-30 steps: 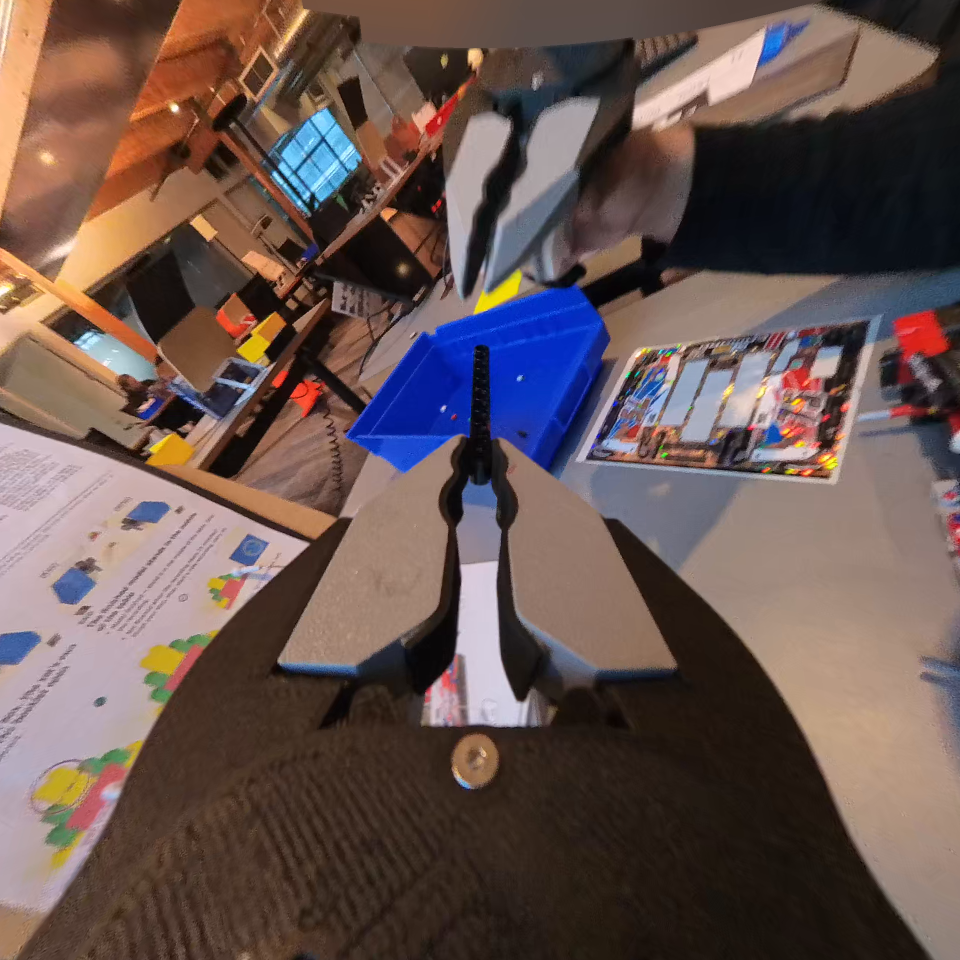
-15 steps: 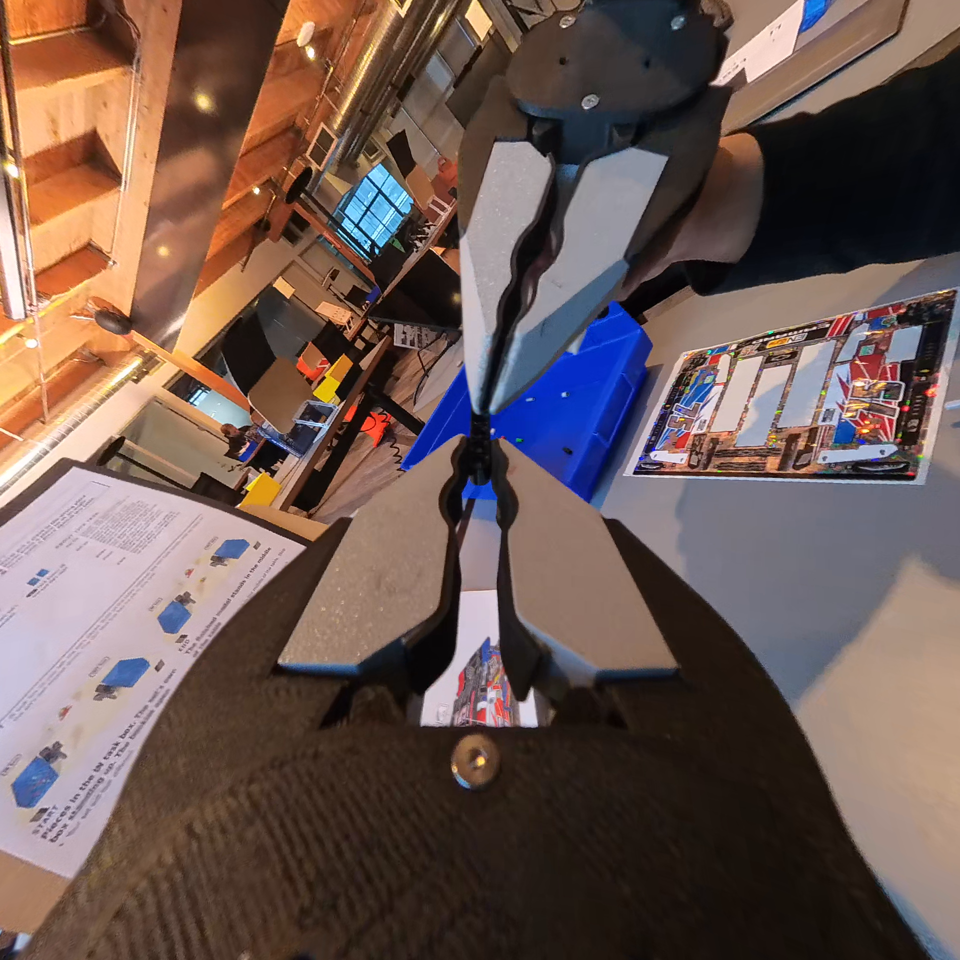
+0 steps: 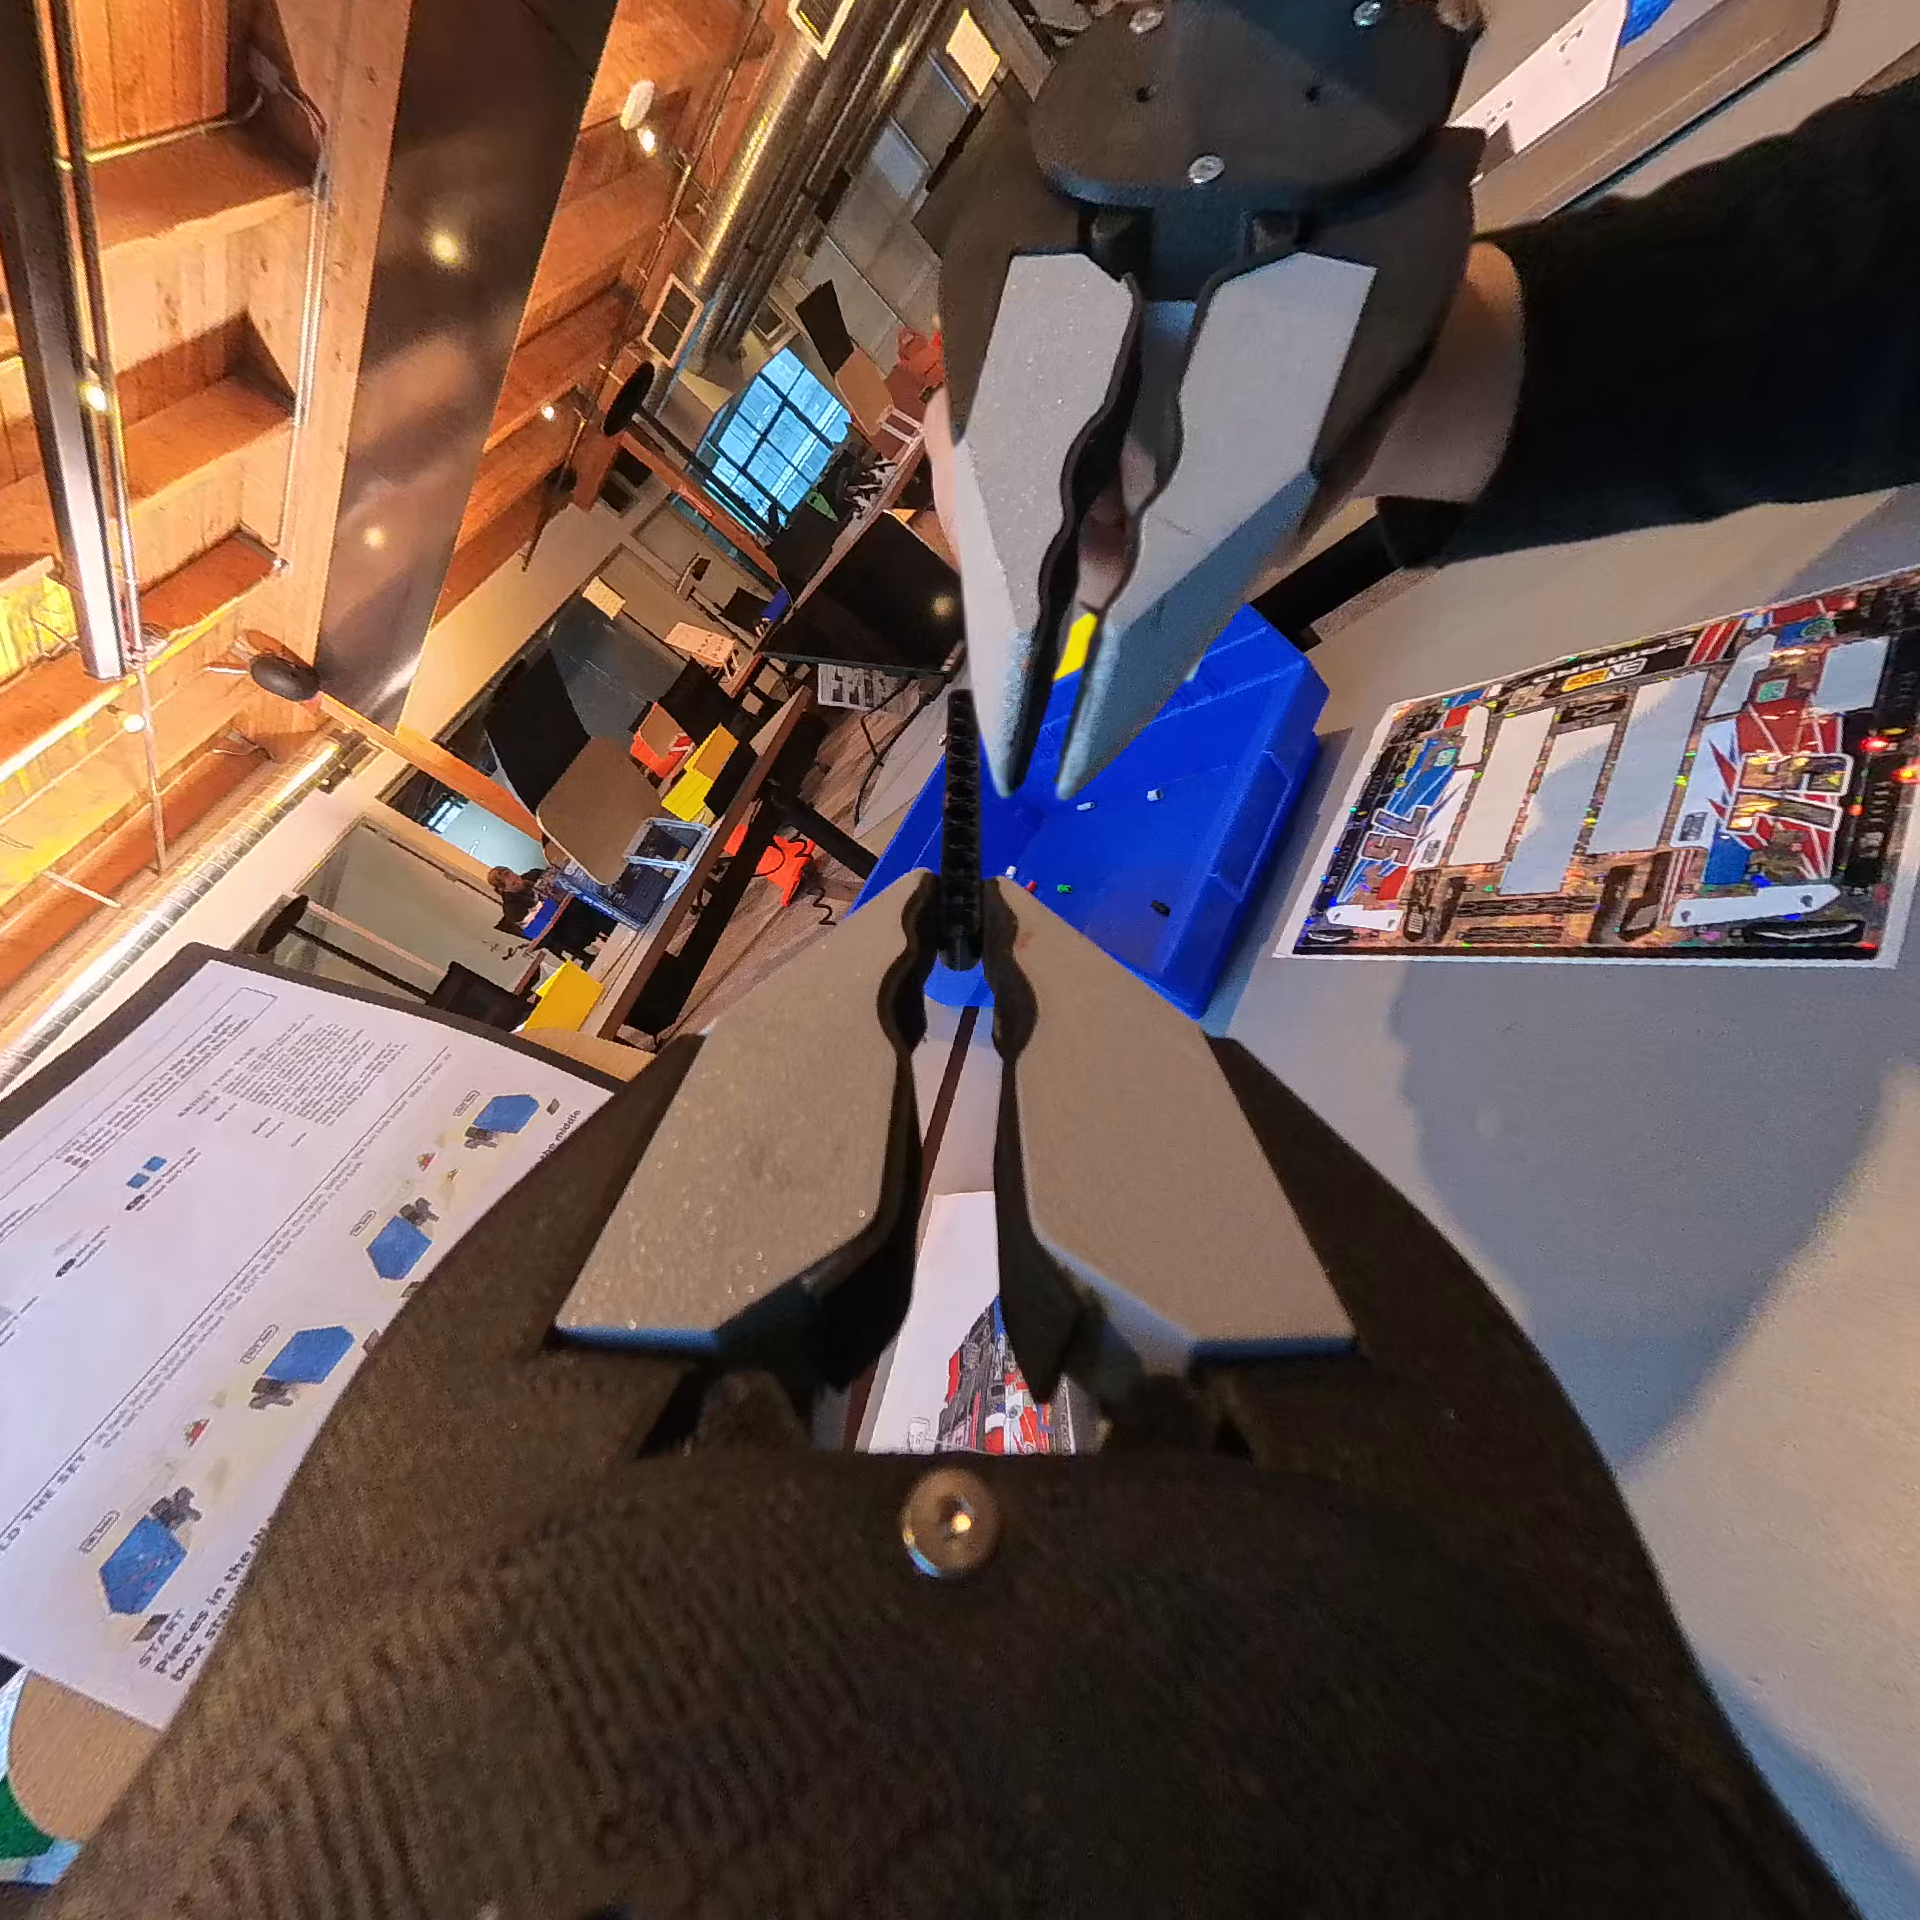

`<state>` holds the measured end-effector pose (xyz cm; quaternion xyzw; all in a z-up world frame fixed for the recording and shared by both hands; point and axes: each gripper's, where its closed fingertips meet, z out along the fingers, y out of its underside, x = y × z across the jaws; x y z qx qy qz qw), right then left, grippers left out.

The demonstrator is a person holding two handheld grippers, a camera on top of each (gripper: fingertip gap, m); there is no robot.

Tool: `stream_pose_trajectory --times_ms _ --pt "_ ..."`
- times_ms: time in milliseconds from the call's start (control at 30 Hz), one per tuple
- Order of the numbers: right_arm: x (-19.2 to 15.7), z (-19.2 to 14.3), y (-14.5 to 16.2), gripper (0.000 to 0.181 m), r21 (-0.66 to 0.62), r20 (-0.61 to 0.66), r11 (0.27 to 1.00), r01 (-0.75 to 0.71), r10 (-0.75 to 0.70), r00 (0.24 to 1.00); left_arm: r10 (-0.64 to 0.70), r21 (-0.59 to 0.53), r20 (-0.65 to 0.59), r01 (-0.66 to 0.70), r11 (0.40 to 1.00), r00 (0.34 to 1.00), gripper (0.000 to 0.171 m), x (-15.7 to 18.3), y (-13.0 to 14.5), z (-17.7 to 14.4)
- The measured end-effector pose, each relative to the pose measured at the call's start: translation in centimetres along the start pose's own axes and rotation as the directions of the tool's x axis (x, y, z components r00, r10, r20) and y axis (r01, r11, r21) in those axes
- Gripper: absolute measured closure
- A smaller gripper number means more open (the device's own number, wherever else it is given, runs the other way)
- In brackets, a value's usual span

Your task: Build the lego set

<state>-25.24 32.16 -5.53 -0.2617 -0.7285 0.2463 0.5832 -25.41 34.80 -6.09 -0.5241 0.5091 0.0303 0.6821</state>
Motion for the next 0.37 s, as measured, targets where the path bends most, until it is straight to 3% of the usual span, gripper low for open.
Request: stream_pose_trajectory --times_ms 367 --pt "-0.12 0.12 0.21 0.167 -0.085 -0.051 0.987 0.136 -0.141 0.989 0.001 0.010 0.002 -0.001 1.000 1.000 0.167 0.03 -0.34 -0.05"
